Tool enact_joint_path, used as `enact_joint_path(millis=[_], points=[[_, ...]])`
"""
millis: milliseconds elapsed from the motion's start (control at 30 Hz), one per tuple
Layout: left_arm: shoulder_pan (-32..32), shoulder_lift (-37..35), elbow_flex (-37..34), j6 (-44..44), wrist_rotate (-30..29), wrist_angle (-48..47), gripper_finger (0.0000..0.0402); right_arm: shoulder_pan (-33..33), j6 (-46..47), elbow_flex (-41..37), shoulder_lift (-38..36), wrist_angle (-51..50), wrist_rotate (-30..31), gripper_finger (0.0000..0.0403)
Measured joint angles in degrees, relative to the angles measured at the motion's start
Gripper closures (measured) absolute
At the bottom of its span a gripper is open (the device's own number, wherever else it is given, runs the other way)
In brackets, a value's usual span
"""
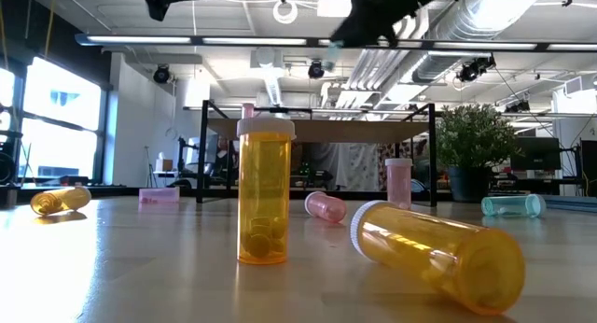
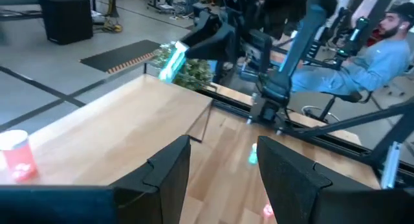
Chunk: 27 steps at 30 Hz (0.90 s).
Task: Pick and place medicine bottles onto shelf by color
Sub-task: Put the middle blue pill bottle on the shelf
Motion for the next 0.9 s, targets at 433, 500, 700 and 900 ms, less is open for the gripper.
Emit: enact_joint_path(millis=[433, 500, 700, 900], points=[[4.4, 0.0, 0.0, 0.5, -0.2, 0.0, 0.0233, -15.9, 4.9, 0.0, -2.8, -15.9, -3.0, 0.029], [4.8, 0.0, 0.0, 0.5, -0.2, 0.0, 0.0233, -17.2, 6.4, 0.0, -2.3, -17.1, -3.7, 0.029], [6.0, 0.0, 0.0, 0.5, -0.1, 0.0, 0.0233, -18.8, 9.8, 0.0, -0.5, -20.3, -5.5, 0.029], [6.7, 0.0, 0.0, 0.5, -0.1, 0.0, 0.0233, -18.8, 6.5, 0.0, 2.7, -19.7, -6.4, 0.029]])
